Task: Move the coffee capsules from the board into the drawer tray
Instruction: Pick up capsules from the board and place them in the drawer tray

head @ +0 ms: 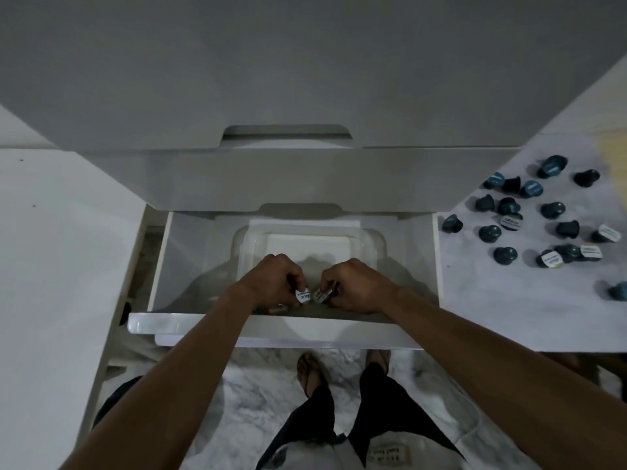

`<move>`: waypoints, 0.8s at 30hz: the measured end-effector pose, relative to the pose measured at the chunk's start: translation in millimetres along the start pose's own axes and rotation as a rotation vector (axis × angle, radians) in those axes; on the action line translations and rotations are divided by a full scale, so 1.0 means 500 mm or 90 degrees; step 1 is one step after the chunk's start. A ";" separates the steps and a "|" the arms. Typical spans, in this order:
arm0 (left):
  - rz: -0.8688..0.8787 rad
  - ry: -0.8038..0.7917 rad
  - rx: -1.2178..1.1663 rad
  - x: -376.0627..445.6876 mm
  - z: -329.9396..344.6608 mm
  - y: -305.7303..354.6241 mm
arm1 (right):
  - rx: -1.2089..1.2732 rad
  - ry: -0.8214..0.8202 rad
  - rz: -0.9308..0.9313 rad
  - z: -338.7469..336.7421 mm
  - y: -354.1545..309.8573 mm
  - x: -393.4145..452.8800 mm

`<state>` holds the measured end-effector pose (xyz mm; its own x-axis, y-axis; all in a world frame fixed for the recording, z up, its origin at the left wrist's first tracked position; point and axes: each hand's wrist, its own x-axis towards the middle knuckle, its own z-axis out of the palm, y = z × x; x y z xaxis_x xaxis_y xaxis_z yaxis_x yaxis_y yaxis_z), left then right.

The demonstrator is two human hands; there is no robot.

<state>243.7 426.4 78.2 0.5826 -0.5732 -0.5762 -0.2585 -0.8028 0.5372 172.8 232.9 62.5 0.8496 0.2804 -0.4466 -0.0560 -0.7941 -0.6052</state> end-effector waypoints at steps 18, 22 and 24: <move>0.041 -0.025 0.016 0.003 -0.008 -0.001 | 0.092 -0.049 0.035 0.005 -0.019 0.000; 0.044 -0.017 0.003 -0.004 -0.007 -0.005 | 0.097 -0.019 0.041 -0.004 -0.026 -0.010; 0.054 0.001 -0.008 -0.009 -0.011 -0.006 | 0.110 0.002 0.047 -0.012 -0.029 -0.020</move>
<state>246.2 432.4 82.4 0.5603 -0.6383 -0.5278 -0.2973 -0.7498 0.5912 168.3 238.3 79.4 0.8417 0.2223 -0.4920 -0.2073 -0.7084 -0.6747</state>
